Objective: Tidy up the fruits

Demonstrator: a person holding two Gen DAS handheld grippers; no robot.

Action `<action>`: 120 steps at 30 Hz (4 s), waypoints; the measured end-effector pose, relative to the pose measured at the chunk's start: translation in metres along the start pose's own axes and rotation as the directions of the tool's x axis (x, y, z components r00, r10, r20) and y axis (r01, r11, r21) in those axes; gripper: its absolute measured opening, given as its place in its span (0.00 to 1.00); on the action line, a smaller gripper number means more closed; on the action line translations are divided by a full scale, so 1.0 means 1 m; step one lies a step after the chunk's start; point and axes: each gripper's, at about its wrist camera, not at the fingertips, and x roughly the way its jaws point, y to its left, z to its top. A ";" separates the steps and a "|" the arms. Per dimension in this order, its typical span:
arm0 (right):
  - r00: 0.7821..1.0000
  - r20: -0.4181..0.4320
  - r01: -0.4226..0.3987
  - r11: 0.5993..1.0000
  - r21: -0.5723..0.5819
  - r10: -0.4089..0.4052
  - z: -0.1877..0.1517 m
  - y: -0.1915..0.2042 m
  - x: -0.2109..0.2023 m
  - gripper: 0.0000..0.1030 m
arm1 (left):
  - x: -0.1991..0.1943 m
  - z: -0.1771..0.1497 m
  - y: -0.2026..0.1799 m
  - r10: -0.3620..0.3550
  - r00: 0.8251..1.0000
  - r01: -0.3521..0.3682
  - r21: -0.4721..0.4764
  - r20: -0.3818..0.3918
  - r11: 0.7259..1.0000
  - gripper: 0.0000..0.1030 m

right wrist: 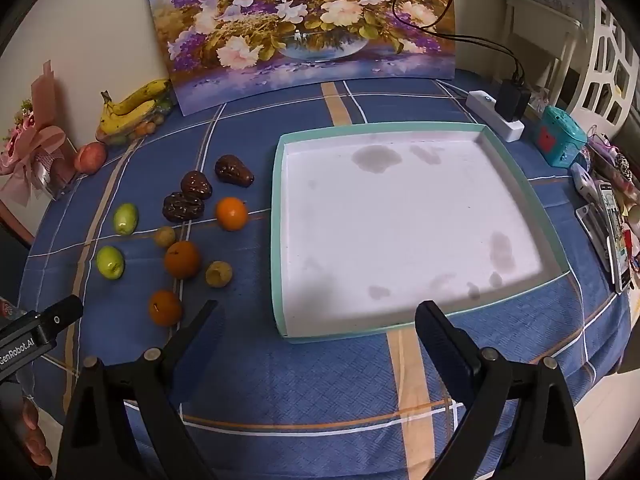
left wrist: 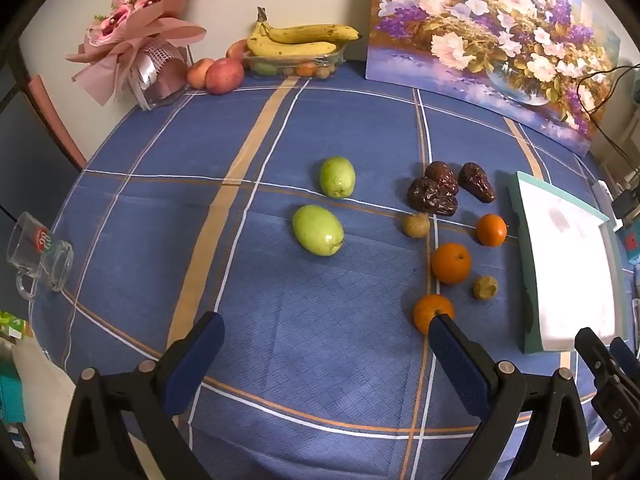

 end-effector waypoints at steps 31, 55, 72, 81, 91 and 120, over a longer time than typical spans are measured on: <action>1.000 0.003 -0.002 1.000 0.002 0.002 0.000 0.000 -0.001 0.93 | 0.000 0.000 0.000 -0.002 1.000 0.002 0.001 0.000 1.000 1.00; 1.000 0.003 -0.003 1.000 0.000 0.003 0.001 0.000 -0.001 0.93 | 0.001 0.000 -0.001 -0.012 1.000 0.012 0.005 0.000 1.000 1.00; 0.994 0.089 -0.073 0.997 0.030 0.070 0.052 0.022 -0.001 0.93 | 0.001 0.063 0.031 -0.182 0.971 0.212 -0.212 0.153 0.954 1.00; 0.990 0.076 -0.119 0.993 -0.012 0.119 0.082 0.047 0.010 0.92 | -0.002 0.087 0.028 -0.083 0.971 0.118 -0.152 0.224 0.981 1.00; 0.986 0.021 -0.164 0.986 -0.018 0.164 0.101 0.068 0.033 0.73 | 0.024 0.113 0.022 -0.097 0.986 0.118 -0.155 0.139 0.981 0.99; 0.939 -0.289 -0.200 0.979 -0.027 0.184 0.039 0.078 0.099 0.23 | 0.122 0.078 0.026 -0.169 0.964 0.112 -0.267 -0.205 0.957 0.44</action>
